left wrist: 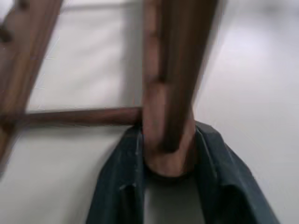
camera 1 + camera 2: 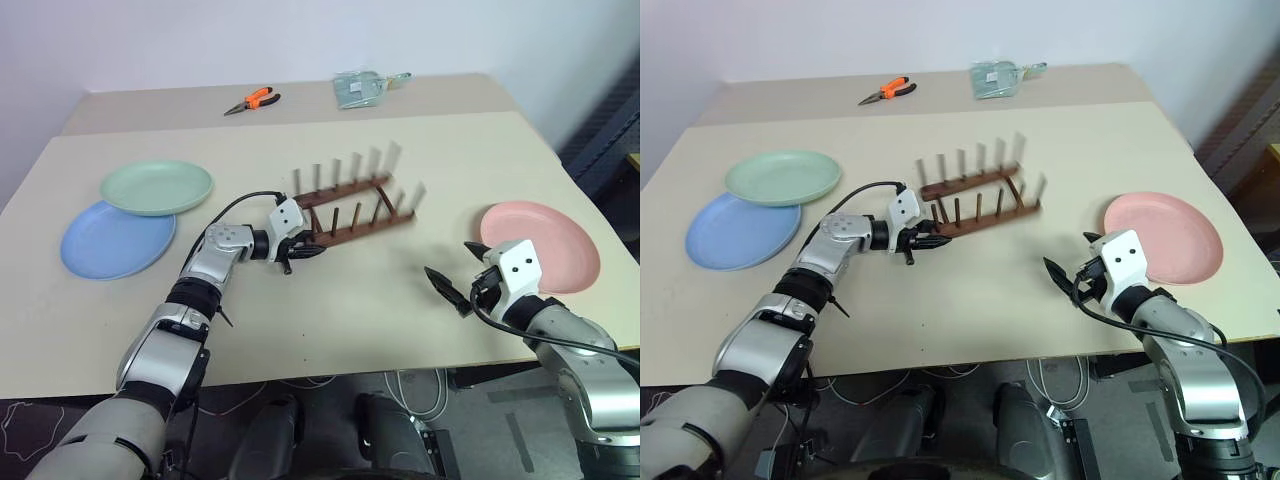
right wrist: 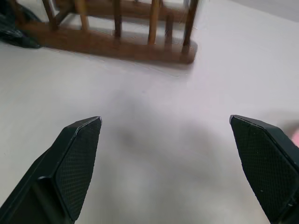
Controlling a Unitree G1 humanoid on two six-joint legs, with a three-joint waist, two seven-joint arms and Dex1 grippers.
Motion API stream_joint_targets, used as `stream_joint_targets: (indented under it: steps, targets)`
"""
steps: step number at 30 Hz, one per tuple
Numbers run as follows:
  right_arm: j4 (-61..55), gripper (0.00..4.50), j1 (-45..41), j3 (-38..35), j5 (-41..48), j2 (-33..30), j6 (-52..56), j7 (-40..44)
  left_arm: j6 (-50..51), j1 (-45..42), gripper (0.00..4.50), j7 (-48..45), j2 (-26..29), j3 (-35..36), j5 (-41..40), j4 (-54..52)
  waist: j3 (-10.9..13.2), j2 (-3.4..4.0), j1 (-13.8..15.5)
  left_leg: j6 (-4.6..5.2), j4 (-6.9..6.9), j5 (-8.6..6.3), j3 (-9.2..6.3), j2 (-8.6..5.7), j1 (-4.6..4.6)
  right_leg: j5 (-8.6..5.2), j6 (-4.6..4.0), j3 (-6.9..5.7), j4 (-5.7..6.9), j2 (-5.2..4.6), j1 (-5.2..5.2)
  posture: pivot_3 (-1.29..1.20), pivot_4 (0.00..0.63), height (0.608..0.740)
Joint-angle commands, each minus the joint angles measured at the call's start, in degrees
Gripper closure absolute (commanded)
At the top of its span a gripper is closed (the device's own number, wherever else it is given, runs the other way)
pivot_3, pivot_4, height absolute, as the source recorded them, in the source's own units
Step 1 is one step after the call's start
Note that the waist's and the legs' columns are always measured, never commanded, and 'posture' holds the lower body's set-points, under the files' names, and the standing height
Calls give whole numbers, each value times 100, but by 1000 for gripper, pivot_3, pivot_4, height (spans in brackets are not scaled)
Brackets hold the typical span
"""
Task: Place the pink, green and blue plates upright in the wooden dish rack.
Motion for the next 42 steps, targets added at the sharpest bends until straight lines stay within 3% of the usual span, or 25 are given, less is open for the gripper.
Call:
stream_joint_targets:
  steps: [1, 11, 12, 17, 18, 20, 22, 25, 29, 30, 36, 42]
  targets:
    - [-82, 0, -205, -82, -3, -119, -53, 41, -190, 287, 3723, -226, 42, -81, 123, -64, 0, 0, -11, 0, -1, 0, 0, 0, 1, -1, 1, 0, 0, 0, 0, 0, 150, 738]
    - [829, 0, -809, -93, -158, -422, -408, 381, 620, 1674, 3723, -1233, 803, -150, -314, -2962, 0, 2, -86, 4, -7, -3, 0, 1, 1, -3, 2, 3, 0, -1, -2, 0, 150, 738]
    - [912, 0, -838, -97, -184, -445, -450, 408, 696, 1716, 2679, -1158, 875, -146, -245, -3020, 0, 2, -91, 4, -6, -2, -1, 1, 1, -3, 2, 3, 1, -1, -2, 0, 150, 738]
    - [1263, 0, -789, -183, -307, -696, -596, 564, 803, 1843, 387, -795, 1136, -97, -52, -3120, 0, 2, -101, 4, -6, -3, -1, 1, 2, -3, 2, 2, 1, -1, -1, 0, 150, 738]
    - [1280, 0, -732, -220, -285, -764, -603, 654, 816, 1878, 43, -743, 1214, -77, -32, -3154, 0, 2, -109, 4, -7, -3, -1, 1, 2, -3, 2, 2, 1, -1, -1, 0, 150, 738]
    - [1229, 254, -580, -272, -185, -902, -596, 890, 932, 1976, 2, -706, 1380, -37, -53, -3291, 0, 2, -124, 4, -8, -3, 0, 2, 5, -3, 2, 4, 2, -1, -1, 0, 150, 738]
    - [963, 903, -318, -265, -8, -1032, -456, 1180, 1264, 2198, 0, -811, 1587, 49, -242, -3631, 0, 2, -132, 4, -9, -3, 1, 4, 8, -3, 2, 5, 3, 1, -1, 0, 150, 738]
    - [378, 2416, 213, -126, 218, -1251, -190, 1620, 1997, 2732, 885, -1059, 1956, 147, -650, -4471, -2, 6, -158, 5, -20, -3, 2, 10, 15, -5, 1, 9, 5, 2, 0, 0, 150, 738]
    - [-222, 4500, 478, 313, 303, -1292, 121, 1816, 2835, 3366, 2978, -1032, 1955, 7, -1204, -5680, -10, 20, -136, 5, -15, -5, 4, 14, 19, -10, -5, 13, 6, -4, 5, 0, 150, 738]
    - [-256, 4500, 436, 466, 219, -1234, 146, 1755, 2936, 3398, 3422, -842, 1826, -53, -1168, -5787, -11, 20, -117, 5, -11, -5, 4, 14, 18, -17, -16, 13, 3, -6, 8, 0, 150, 738]
    - [47, 4500, -131, 1234, -431, -906, 179, 1182, 2936, 3284, 3422, 250, 1081, -183, -754, -5623, -13, 15, 29, 5, -2, -5, 4, 5, 14, -21, -14, 7, -11, -8, 19, 0, 150, 738]
    - [1128, 4500, -1085, 1658, -1287, -369, -52, 306, 2409, 2672, 3422, 1841, 343, -45, -10, -4287, -19, 6, 23, 5, 3, -5, 3, 0, 16, -19, -12, 6, -10, -7, 23, 0, 150, 738]
